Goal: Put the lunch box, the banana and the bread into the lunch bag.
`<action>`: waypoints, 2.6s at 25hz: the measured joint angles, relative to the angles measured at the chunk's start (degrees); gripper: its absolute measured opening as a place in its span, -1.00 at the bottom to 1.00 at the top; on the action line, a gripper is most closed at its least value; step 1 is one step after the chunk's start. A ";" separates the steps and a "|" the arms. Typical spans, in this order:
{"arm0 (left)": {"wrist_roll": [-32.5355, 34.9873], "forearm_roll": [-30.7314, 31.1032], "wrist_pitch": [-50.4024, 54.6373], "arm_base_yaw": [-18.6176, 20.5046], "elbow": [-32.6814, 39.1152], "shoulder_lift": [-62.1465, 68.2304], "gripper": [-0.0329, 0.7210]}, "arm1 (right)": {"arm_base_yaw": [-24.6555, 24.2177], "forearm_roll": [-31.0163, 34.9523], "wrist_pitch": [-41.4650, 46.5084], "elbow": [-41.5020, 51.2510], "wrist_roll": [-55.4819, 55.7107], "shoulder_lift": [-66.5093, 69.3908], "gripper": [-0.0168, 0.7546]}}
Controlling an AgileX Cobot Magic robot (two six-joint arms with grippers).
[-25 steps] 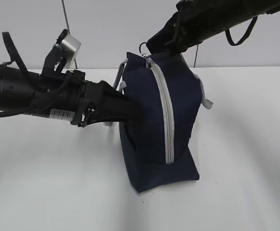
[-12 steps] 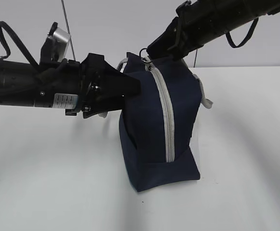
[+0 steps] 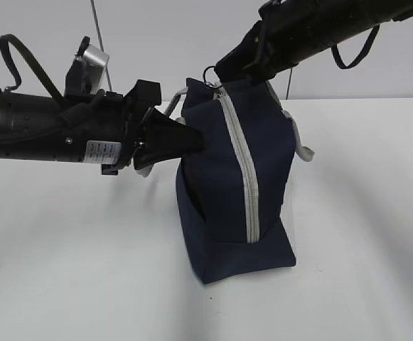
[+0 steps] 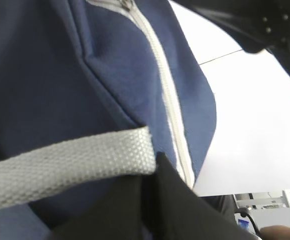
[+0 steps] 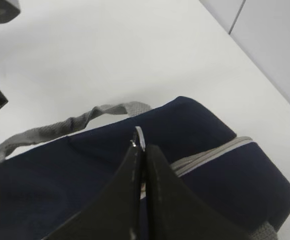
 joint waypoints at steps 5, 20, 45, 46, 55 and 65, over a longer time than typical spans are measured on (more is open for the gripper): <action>-0.18 1.47 2.69 0.06 0.02 0.00 -0.90 | 0.00 0.79 -5.24 -0.22 0.10 0.39 -1.00; -0.18 9.34 9.59 0.06 0.07 0.05 -0.90 | -2.50 1.08 -7.60 -12.25 3.50 11.48 -1.00; -12.56 9.85 18.24 15.30 -0.86 -2.65 0.51 | -3.89 1.08 -0.58 -16.62 4.84 15.35 -1.00; -14.37 10.32 18.81 15.52 -1.64 -2.73 0.50 | -3.89 0.98 -0.59 -16.62 4.84 15.35 -1.00; -34.77 42.43 21.90 16.37 -17.40 -3.45 0.49 | -4.38 0.87 -0.12 -16.62 5.33 15.35 -1.00; -49.61 67.13 22.17 16.91 -26.69 -3.58 0.49 | -4.52 0.80 0.00 -16.62 5.55 15.35 -1.00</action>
